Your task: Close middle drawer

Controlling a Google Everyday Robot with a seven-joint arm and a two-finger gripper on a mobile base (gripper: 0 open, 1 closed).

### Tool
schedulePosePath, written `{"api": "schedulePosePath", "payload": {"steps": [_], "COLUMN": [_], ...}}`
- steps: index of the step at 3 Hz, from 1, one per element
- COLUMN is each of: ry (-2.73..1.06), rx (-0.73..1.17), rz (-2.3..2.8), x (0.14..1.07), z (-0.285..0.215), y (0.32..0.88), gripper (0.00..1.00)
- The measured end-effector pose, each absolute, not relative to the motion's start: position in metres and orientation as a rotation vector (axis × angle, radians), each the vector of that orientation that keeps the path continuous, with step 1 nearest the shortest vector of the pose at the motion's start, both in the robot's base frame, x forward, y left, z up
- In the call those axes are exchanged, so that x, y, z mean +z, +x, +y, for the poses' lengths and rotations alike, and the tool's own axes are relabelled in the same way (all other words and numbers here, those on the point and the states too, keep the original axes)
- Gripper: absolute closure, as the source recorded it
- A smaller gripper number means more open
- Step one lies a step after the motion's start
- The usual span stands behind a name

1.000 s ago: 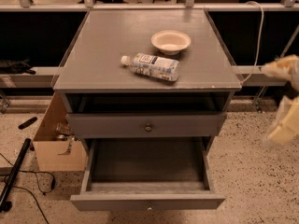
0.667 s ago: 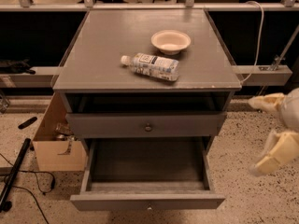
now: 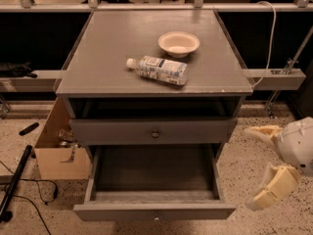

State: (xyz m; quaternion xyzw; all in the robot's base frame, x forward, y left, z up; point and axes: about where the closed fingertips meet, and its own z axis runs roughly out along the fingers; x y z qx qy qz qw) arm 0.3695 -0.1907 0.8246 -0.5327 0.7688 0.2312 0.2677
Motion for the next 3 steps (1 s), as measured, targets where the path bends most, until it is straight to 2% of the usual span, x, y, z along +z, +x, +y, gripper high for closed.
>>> {"api": "schedulePosePath", "payload": {"steps": [2,3], "ry": [-1.269,-1.212], "rx": [0.735,0.741], "rz": [2.13,2.198], "x": [0.742,0.683], "z": [-0.166,-0.164], "y": [0.367,0.374], "gripper": [0.0,0.03]}}
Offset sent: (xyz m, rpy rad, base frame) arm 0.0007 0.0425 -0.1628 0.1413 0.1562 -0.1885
